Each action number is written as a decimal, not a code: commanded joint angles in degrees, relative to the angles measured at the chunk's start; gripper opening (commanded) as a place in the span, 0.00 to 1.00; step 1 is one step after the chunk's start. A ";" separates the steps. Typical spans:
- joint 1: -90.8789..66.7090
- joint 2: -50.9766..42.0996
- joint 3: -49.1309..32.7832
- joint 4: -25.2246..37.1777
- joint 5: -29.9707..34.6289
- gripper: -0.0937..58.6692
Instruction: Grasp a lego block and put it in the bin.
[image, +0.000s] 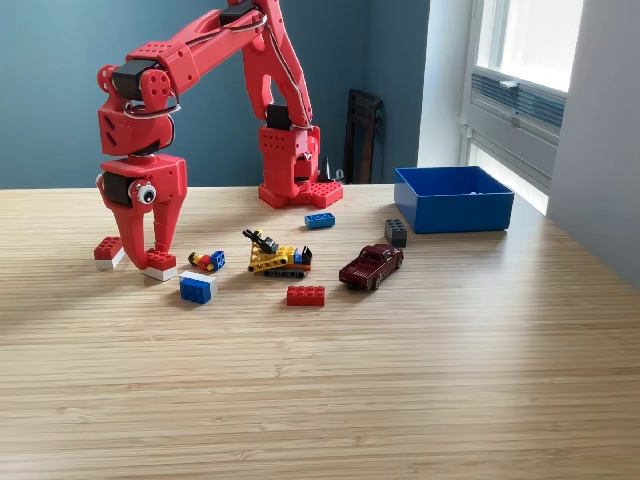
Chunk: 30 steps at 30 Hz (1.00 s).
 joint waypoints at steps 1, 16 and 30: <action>0.00 1.14 -3.34 -0.44 -0.44 0.00; -5.36 5.45 -14.68 19.60 -3.25 0.00; -37.88 27.95 -5.54 30.85 -0.97 0.00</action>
